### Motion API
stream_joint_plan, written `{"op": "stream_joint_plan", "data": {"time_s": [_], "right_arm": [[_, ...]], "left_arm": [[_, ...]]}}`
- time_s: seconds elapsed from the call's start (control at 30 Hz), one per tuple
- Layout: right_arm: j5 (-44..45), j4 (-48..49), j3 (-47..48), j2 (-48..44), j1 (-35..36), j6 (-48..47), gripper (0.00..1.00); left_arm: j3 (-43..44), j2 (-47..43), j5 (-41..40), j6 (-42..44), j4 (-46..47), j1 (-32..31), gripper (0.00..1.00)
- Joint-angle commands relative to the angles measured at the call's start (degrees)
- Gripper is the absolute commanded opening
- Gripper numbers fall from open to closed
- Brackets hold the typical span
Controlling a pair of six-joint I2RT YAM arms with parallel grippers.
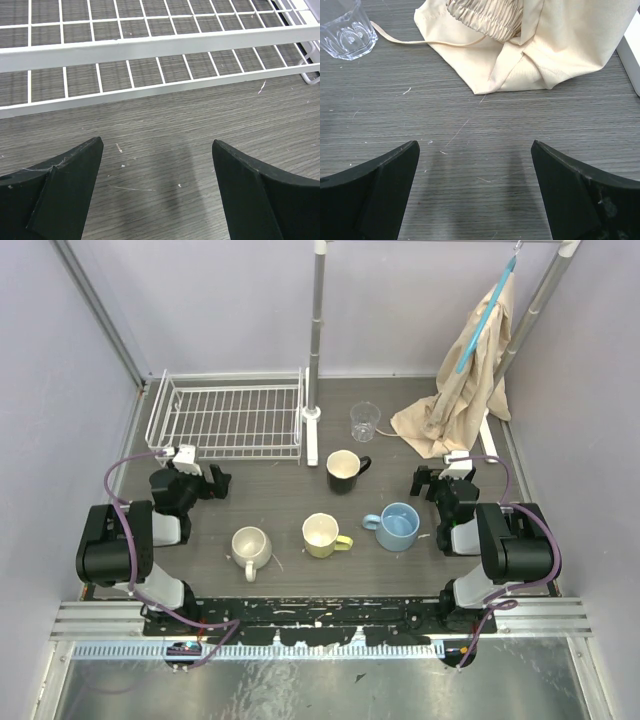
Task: Load the cups into the dish rack
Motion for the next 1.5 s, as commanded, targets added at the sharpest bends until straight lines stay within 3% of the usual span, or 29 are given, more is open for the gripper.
{"op": "stream_joint_plan", "data": {"time_s": [0.0, 0.47, 0.87, 1.17, 1.3, 1.47], "right_arm": [[0.2, 2.9, 1.2, -0.3, 0.3, -0.4, 1.0], [0.0, 3.5, 0.4, -1.8, 0.4, -0.5, 1.0], [0.5, -26.4, 6.9, -26.5, 4.8, -2.5, 1.0], [-1.5, -50.9, 20.4, -33.7, 5.5, 0.7, 1.0], [-4.9, -60.2, 29.2, -29.7, 5.7, 2.1, 1.0], [-10.7, -65.1, 37.4, -25.0, 8.5, 4.4, 1.0]], "left_arm": [[1.2, -0.4, 0.6, 0.9, 1.5, 0.0, 0.98], [1.2, -0.4, 0.5, 0.9, 1.5, 0.0, 0.98], [1.3, -0.3, 0.4, 0.9, 1.2, 0.0, 0.98], [-1.1, -5.5, -4.1, -1.1, 1.4, -0.1, 0.98], [-1.3, -18.3, -4.4, -2.8, -10.0, 0.0, 0.98], [3.9, -32.8, -9.6, -8.1, -35.1, -0.2, 0.98]]}}
